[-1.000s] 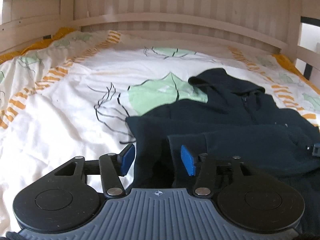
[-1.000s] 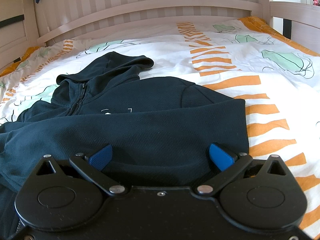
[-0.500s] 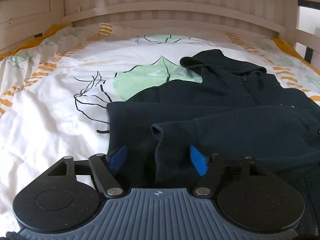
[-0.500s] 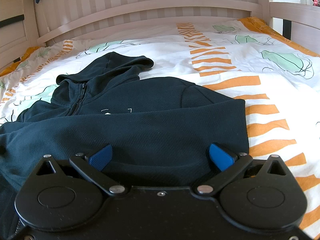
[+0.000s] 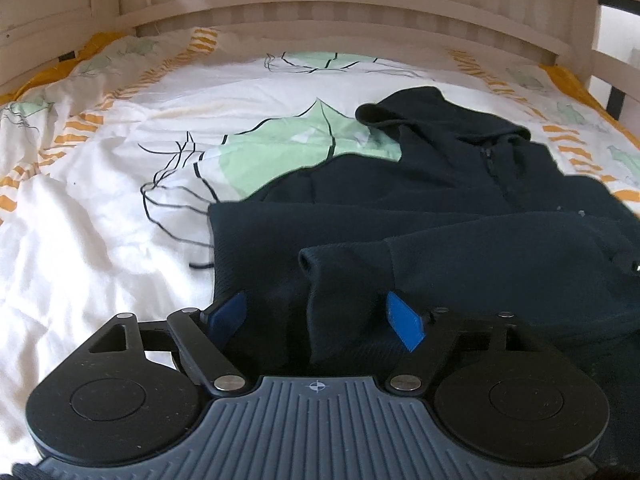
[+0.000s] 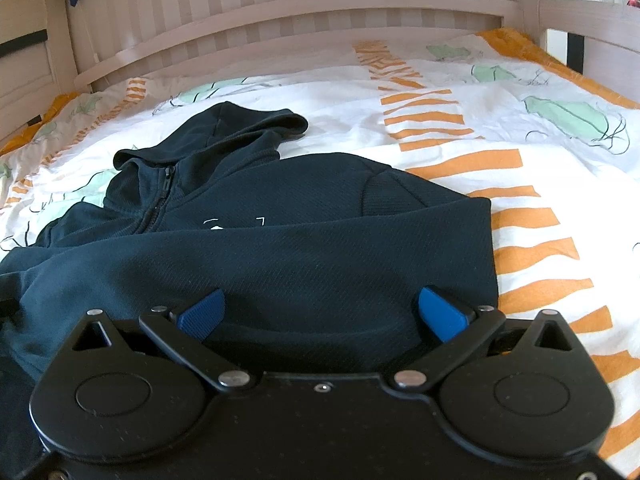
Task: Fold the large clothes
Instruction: 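Move the open right gripper over the hoodie toward the hood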
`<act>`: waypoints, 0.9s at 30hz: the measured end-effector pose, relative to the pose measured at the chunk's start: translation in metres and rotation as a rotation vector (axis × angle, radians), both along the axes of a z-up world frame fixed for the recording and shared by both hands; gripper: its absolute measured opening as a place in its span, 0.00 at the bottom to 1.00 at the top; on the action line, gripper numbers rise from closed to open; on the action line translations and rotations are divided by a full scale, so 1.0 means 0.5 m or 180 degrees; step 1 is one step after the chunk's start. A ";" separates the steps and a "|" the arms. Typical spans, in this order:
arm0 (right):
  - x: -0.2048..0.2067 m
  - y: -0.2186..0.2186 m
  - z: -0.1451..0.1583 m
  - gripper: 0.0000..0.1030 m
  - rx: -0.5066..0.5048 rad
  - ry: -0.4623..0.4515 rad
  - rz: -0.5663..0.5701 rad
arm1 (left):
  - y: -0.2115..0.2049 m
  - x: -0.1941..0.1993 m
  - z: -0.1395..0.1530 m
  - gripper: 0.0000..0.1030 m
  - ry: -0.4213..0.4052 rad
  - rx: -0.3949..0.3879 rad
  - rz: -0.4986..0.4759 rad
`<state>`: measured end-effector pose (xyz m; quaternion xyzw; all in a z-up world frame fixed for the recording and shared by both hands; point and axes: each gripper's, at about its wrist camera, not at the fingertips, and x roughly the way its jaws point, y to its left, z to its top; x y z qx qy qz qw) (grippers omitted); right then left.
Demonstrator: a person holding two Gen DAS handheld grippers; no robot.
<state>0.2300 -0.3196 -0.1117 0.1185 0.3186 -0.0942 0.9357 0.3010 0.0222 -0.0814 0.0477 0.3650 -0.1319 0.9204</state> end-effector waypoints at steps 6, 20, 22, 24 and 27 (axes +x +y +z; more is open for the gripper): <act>-0.019 -0.038 0.050 0.99 0.0353 -0.0038 0.0168 | -0.017 0.011 0.091 0.74 -0.0331 -0.0170 -0.0100; 0.197 -0.036 0.106 0.99 -0.0080 -0.0338 0.0473 | -0.177 0.246 0.078 0.74 -0.0354 -0.0040 -0.0235; 0.239 -0.037 0.096 0.97 -0.0220 -0.0265 0.0504 | -0.195 0.281 0.064 0.74 -0.0386 0.0057 -0.0200; 0.274 -0.040 0.085 0.96 -0.0368 -0.0239 0.0516 | -0.210 0.307 0.051 0.74 -0.0408 0.0192 -0.0219; 0.312 -0.049 0.071 0.96 -0.0427 -0.0220 0.0517 | -0.226 0.333 0.030 0.74 -0.0408 0.0295 -0.0267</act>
